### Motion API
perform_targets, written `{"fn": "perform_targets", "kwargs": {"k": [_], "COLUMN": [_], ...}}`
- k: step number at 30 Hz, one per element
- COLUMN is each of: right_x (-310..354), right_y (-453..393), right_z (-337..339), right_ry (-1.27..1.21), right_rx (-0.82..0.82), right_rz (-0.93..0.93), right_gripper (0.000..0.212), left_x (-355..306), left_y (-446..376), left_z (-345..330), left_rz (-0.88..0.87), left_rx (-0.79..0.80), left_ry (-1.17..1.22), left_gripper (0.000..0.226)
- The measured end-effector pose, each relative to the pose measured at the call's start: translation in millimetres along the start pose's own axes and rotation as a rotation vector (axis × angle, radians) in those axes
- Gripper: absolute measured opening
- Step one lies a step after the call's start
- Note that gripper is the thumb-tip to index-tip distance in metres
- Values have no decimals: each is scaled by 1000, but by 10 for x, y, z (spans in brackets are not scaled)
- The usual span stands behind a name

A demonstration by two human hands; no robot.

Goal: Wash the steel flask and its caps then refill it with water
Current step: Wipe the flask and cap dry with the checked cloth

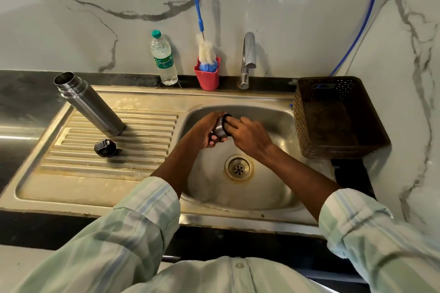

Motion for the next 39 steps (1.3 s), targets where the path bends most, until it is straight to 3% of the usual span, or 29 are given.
{"fn": "perform_targets", "kwargs": {"k": [2, 4, 7, 9, 13, 16, 20, 23, 27, 32, 36, 39], "right_x": [28, 111, 204, 197, 176, 207, 406, 551, 780, 1198, 1463, 1553], "right_y": [-18, -75, -150, -121, -12, 64, 150, 129, -18, -372, -575, -658], "right_z": [-17, -7, 25, 88, 137, 27, -121, -207, -333, -519, -714, -804], "right_ry": [-77, -326, -964, -1415, -2011, -2318, -2412, -2317, -2064, -2002, -1990, -1984], "right_rx": [-16, -79, -106, -83, 114, 23, -244, -393, -337, -316, -322, -384], "right_rz": [-143, -452, -1064, -1330, -1467, -1442, -1371, -1421, -1522, -1482, -1579, -1571], "right_gripper": [34, 21, 15, 21, 22, 23, 23, 23, 14, 18, 42, 41], "left_x": [-26, -35, 60, 186, 381, 457, 607, 776, 1052, 1381, 1593, 1743], "left_y": [-18, -25, -23, 0, -1, 4, 65, 143, 181, 203, 222, 229], "left_z": [3, -5, 1, 1, -10, 45, 162, 250, 555, 1053, 1400, 1567], "left_rz": [-29, -112, -297, -422, -601, -623, -602, -599, -633, -609, -601, -610], "left_rx": [-58, -159, -178, -104, 25, 37, -161, -343, -487, -755, -791, -765], "left_ry": [-59, -126, -111, -43, 173, 314, 337, 313, 307, -112, -257, -298], "left_gripper": [54, 52, 46, 42, 20, 20, 32, 34, 43, 79, 65, 63]}}
Point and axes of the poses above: each hand's wrist, its own y-axis away from the middle knuckle, its own z-axis out of the back of the hand, x = y × z, the point moved 1 cm from there along -y, towards the middle knuckle, and after that the axes turned 14 degrees about -y, right-handed, at the moved point
